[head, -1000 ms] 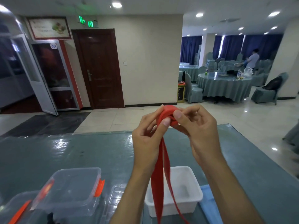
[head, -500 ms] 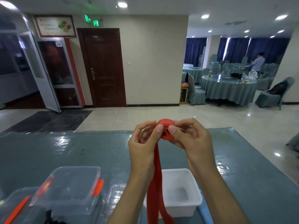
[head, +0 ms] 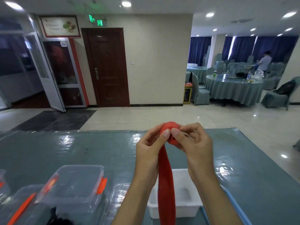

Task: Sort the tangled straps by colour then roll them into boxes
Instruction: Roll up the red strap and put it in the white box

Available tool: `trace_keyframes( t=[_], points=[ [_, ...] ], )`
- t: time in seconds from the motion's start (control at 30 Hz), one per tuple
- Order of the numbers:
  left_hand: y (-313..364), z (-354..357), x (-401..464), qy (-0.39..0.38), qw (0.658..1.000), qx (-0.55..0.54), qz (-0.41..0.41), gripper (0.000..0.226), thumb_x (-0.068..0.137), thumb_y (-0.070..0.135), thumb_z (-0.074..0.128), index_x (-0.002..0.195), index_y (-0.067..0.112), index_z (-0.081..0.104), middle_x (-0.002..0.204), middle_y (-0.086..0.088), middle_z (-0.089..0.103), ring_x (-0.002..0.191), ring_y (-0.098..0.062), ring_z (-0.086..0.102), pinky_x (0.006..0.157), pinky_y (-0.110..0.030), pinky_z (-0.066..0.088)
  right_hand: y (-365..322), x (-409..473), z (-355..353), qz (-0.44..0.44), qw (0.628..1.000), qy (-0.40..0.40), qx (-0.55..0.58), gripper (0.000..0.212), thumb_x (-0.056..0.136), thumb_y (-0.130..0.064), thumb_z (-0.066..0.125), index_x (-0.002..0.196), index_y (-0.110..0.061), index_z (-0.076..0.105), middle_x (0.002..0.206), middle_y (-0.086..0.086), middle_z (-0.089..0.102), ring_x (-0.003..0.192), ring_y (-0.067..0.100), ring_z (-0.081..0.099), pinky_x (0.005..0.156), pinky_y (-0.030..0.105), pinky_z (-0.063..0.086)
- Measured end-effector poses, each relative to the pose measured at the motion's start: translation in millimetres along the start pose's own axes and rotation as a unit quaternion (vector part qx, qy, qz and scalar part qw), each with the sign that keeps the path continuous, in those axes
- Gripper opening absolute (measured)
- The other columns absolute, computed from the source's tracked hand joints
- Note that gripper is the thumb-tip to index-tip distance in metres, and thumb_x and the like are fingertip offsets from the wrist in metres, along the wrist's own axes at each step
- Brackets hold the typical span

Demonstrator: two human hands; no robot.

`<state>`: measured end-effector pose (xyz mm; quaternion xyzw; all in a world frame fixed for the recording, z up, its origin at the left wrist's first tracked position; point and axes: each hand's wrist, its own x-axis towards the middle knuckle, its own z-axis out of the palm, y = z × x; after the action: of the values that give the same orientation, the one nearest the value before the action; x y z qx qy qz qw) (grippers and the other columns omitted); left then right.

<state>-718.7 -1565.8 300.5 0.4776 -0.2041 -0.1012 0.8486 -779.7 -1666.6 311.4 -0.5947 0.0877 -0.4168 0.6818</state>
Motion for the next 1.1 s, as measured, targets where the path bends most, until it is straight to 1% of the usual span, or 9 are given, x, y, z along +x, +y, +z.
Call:
trace_keyframes(
  t=[0.1, 0.17, 0.3, 0.43, 0.53, 0.7, 0.87, 0.93, 1.1],
  points=[
    [-4, 1, -7, -0.02, 0.995, 0.092, 0.042, 0.042, 0.087, 0.04, 0.073, 0.126, 0.025, 0.073, 0.123, 0.002, 0.075, 0.121, -0.013, 0.067, 0.104, -0.032, 0.051, 2, -4, 3, -0.011, 0.999, 0.011, 0.035, 0.037, 0.076, -0.025, 0.082, 0.108, -0.012, 0.07, 0.103, 0.006, 0.078, 0.097, 0.021, 0.077, 0.079, 0.036, 0.064],
    [-3, -1, -10, -0.035, 0.994, 0.091, 0.038, 0.043, 0.089, 0.039, 0.069, 0.131, 0.03, 0.07, 0.126, 0.007, 0.073, 0.123, -0.009, 0.065, 0.106, -0.031, 0.049, 8, -9, 7, -0.013, 0.998, 0.013, 0.06, 0.037, 0.078, -0.024, 0.081, 0.111, -0.01, 0.073, 0.105, 0.007, 0.079, 0.099, 0.022, 0.077, 0.081, 0.034, 0.063],
    [0, -11, -9, -0.019, 0.997, 0.057, 0.049, 0.053, 0.082, 0.031, 0.077, 0.134, 0.026, 0.066, 0.1, 0.0, 0.077, 0.101, -0.014, 0.073, 0.091, -0.027, 0.057, 15, -10, 1, -0.03, 0.999, -0.019, 0.021, 0.033, 0.078, -0.018, 0.082, 0.105, -0.003, 0.072, 0.103, 0.01, 0.079, 0.1, 0.023, 0.076, 0.086, 0.033, 0.063],
    [-2, -18, -9, 0.034, 0.995, 0.058, 0.08, 0.034, 0.073, 0.026, 0.083, 0.104, 0.014, 0.074, 0.091, -0.007, 0.078, 0.086, -0.014, 0.074, 0.077, -0.023, 0.058, 9, 1, -17, -0.051, 0.986, -0.124, -0.095, 0.029, 0.08, -0.024, 0.081, 0.096, -0.006, 0.066, 0.106, 0.006, 0.077, 0.101, 0.022, 0.075, 0.091, 0.039, 0.062],
    [-9, -21, -14, 0.05, 0.991, 0.073, 0.102, 0.023, 0.079, 0.026, 0.079, 0.093, 0.007, 0.075, 0.09, -0.008, 0.078, 0.087, -0.015, 0.073, 0.079, -0.023, 0.056, 3, 6, -21, -0.091, 0.975, -0.139, -0.149, 0.025, 0.079, -0.029, 0.082, 0.099, -0.02, 0.071, 0.103, -0.003, 0.077, 0.098, 0.019, 0.074, 0.088, 0.036, 0.062],
    [-13, -15, -20, -0.009, 0.994, 0.079, 0.078, 0.029, 0.085, 0.024, 0.075, 0.114, 0.025, 0.079, 0.112, -0.003, 0.079, 0.108, -0.015, 0.074, 0.09, -0.022, 0.055, 2, -1, -14, -0.073, 0.993, -0.086, -0.021, 0.03, 0.082, -0.028, 0.08, 0.107, -0.014, 0.073, 0.105, 0.008, 0.078, 0.102, 0.027, 0.076, 0.088, 0.046, 0.062],
    [2, -22, -16, -0.032, 0.984, 0.132, 0.115, 0.042, 0.076, 0.026, 0.081, 0.118, 0.025, 0.075, 0.101, -0.004, 0.079, 0.096, -0.018, 0.076, 0.082, -0.023, 0.059, 5, -3, -22, -0.016, 0.995, -0.096, 0.004, 0.038, 0.068, -0.053, 0.091, 0.08, -0.027, 0.065, 0.112, 0.013, 0.077, 0.105, 0.034, 0.075, 0.088, 0.058, 0.06],
    [5, -24, -15, -0.035, 0.98, 0.157, 0.113, 0.052, 0.074, 0.029, 0.084, 0.124, 0.025, 0.072, 0.096, -0.004, 0.079, 0.092, -0.018, 0.076, 0.081, -0.025, 0.06, 3, 1, -29, -0.021, 0.995, -0.098, -0.02, 0.034, 0.071, -0.045, 0.092, 0.078, -0.027, 0.064, 0.111, 0.013, 0.077, 0.102, 0.035, 0.075, 0.084, 0.063, 0.06],
    [2, -24, -9, -0.073, 0.986, 0.146, 0.027, 0.05, 0.078, 0.041, 0.089, 0.121, 0.02, 0.073, 0.106, -0.003, 0.08, 0.103, -0.018, 0.075, 0.091, -0.032, 0.058, -6, 9, -21, -0.124, 0.984, -0.095, -0.082, 0.024, 0.079, -0.033, 0.088, 0.097, -0.034, 0.073, 0.106, 0.003, 0.077, 0.1, 0.027, 0.075, 0.084, 0.046, 0.063]
  ],
)
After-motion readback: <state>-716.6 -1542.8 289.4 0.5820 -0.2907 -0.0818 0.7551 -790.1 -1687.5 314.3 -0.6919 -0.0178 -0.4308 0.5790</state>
